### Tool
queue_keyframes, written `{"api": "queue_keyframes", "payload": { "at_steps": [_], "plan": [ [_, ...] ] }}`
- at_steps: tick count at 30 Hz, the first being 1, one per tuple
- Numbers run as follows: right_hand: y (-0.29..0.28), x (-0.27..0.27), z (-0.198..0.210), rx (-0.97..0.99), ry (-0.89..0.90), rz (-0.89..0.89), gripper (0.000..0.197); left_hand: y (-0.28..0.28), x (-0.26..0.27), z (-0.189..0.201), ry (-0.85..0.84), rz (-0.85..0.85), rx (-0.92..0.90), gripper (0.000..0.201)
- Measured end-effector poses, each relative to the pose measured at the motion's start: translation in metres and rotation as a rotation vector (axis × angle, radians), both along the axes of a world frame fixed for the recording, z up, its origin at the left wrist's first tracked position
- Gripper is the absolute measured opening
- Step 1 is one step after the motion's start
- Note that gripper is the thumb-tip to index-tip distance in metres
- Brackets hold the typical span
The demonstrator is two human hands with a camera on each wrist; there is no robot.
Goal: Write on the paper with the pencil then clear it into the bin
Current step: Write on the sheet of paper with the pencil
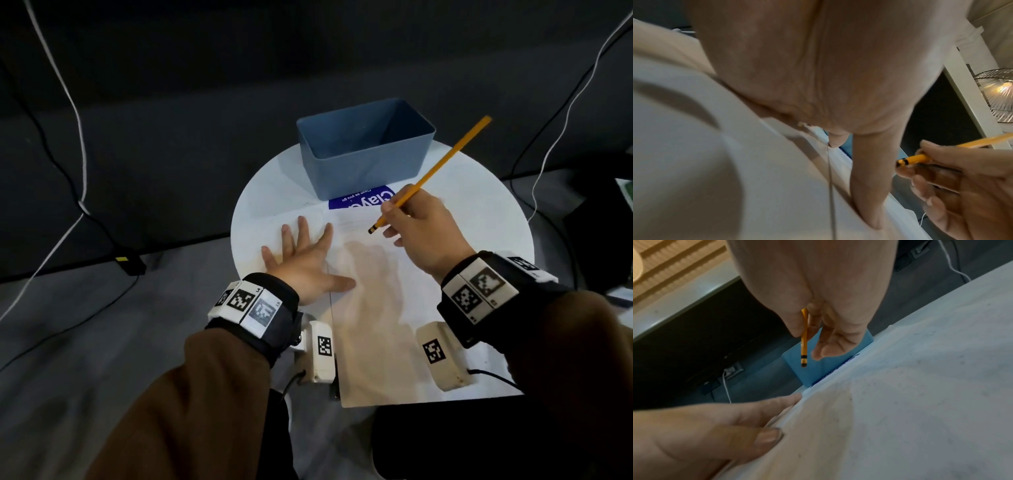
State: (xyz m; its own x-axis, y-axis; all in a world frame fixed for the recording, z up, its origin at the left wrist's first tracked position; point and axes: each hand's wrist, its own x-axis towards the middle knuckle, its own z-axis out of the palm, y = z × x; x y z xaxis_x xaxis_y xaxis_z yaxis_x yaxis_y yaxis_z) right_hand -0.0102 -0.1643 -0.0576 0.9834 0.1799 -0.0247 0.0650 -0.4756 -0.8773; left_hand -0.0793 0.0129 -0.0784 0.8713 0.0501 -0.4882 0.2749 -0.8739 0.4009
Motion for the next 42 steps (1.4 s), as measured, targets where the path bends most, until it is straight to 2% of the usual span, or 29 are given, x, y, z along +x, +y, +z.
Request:
{"api": "queue_keyframes", "payload": {
  "at_steps": [5, 9, 25, 30, 40, 42],
  "plan": [
    [0.016, -0.001, 0.001, -0.166, -0.063, 0.263, 0.008, 0.000, 0.002, -0.003, 0.019, 0.001, 0.020, 0.109],
    [0.026, 0.002, 0.006, -0.310, -0.136, 0.335, 0.012, 0.001, 0.003, -0.005, 0.018, -0.009, 0.033, 0.110],
    [0.048, 0.004, 0.005, -0.477, -0.271, 0.482, 0.023, 0.001, 0.005, -0.005, 0.054, -0.033, 0.050, 0.110],
    [0.051, 0.007, 0.005, -0.526, -0.323, 0.448, 0.025, 0.001, 0.005, -0.002, 0.083, -0.046, 0.075, 0.109],
    [0.052, 0.007, 0.005, -0.540, -0.311, 0.452, 0.032, 0.001, 0.006, -0.001, 0.094, -0.053, 0.070, 0.110],
    [0.049, 0.010, 0.005, -0.536, -0.300, 0.434, 0.028, 0.000, 0.005, 0.000, 0.098, -0.055, 0.081, 0.111]
  ]
}}
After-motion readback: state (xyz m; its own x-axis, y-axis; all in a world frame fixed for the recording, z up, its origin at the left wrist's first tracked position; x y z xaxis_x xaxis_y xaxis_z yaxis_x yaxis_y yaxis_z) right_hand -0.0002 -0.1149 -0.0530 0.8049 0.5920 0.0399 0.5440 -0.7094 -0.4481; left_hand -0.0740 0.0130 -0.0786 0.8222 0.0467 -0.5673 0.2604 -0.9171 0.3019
